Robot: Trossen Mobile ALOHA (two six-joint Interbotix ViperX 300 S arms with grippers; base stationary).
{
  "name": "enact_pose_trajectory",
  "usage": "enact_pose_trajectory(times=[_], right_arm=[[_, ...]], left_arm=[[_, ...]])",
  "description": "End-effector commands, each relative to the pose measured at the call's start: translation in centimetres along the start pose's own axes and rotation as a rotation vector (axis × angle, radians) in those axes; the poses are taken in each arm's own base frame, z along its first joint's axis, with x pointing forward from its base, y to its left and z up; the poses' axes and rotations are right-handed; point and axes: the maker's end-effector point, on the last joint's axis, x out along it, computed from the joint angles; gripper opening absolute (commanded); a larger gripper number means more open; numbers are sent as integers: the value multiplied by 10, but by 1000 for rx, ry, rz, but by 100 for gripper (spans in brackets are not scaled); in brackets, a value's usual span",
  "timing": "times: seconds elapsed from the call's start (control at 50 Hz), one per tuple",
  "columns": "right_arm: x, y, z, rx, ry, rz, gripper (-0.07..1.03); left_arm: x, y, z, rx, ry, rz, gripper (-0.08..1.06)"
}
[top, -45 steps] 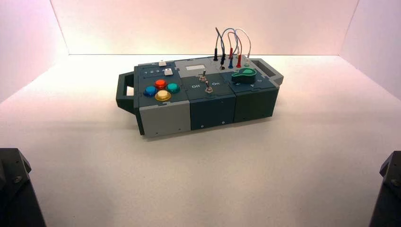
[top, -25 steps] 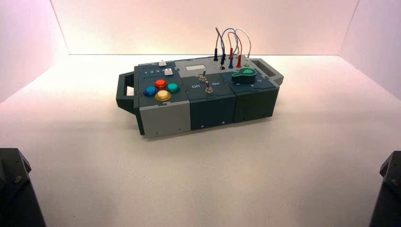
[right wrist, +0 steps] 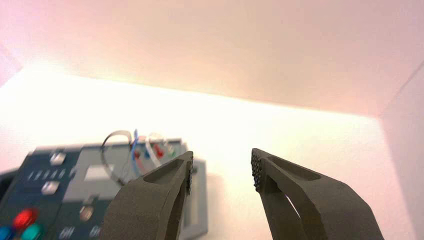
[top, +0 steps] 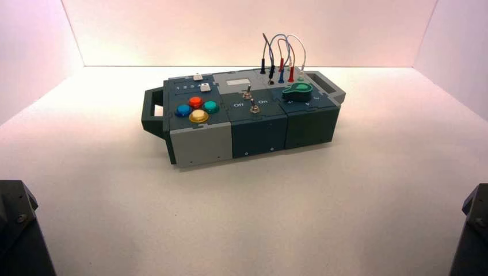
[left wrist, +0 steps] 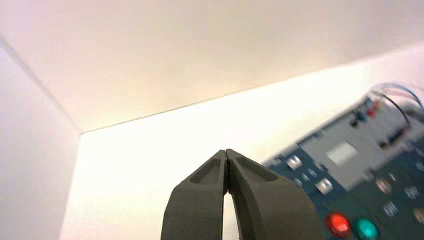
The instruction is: Insert the black wire.
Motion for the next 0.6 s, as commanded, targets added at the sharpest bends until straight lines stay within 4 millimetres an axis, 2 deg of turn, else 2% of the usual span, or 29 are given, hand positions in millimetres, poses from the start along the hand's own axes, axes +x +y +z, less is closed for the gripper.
enact_pose_trajectory(times=[0.02,0.3,0.46,0.6], right_arm=[[4,9,5,-8,58,38,62],[23,44,-17,-127,256,166,62],[25,65,-10,-175,268,219,62],[22,82,-13,-211,321,273,62]], left_arm=[[1,-11,11,88,4,-47,-3],[9,-43,-5,153,172,-193,-3],[8,-55,-5,113,213,-241,-3],[3,-66,-2,131,215,-283,-3]])
